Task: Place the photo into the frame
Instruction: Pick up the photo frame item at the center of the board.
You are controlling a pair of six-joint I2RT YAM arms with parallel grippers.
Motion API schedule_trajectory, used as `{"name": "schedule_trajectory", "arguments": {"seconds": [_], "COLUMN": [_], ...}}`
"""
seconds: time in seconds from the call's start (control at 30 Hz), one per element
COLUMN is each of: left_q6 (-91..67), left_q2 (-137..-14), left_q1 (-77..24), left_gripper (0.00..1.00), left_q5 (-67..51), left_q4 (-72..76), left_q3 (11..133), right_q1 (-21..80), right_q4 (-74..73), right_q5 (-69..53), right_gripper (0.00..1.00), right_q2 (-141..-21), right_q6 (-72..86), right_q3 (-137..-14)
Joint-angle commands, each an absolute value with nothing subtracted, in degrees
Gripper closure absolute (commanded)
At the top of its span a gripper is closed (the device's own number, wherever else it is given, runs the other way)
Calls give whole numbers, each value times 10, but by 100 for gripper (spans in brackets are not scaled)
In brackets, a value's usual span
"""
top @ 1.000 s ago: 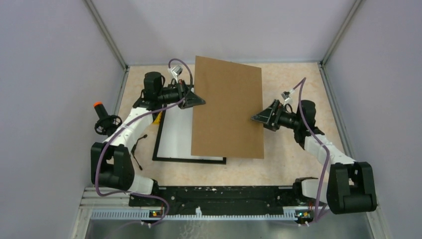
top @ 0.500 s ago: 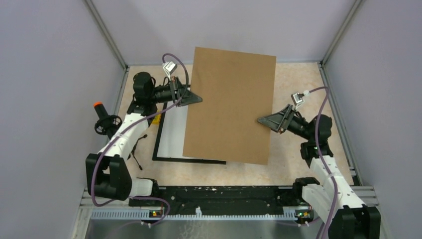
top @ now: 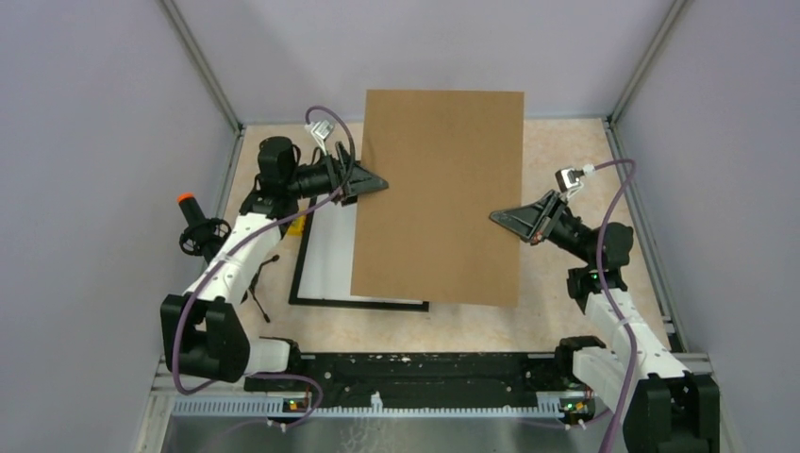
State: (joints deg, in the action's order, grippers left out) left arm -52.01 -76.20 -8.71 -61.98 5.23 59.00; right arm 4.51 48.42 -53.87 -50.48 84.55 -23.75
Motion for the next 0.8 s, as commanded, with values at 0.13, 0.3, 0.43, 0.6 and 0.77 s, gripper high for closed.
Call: {"name": "schedule_trajectory", "arguments": {"seconds": [0.13, 0.3, 0.43, 0.6, 0.77], "left_q6": [-284, -294, -325, -381, -387], "left_q2": [-693, -637, -635, -696, -818], "left_q1": [-88, -88, -96, -176, -290], "left_gripper": [1, 1, 2, 15, 22], "left_q5": [-360, -286, -309, -313, -244], "left_q4": [-268, -253, -216, -110, -70], "left_q3": [632, 580, 542, 499, 542], "right_q1": [4, -85, -99, -100, -108], "right_q4": [473, 486, 504, 564, 581], "right_q5": [-452, -431, -417, -392, -370], "right_gripper": [100, 100, 100, 100, 100], "right_q2": [-526, -606, -697, -805, -884], "right_q6": [805, 787, 756, 764, 745], "right_q3": [-257, -283, -348, -426, -501]}}
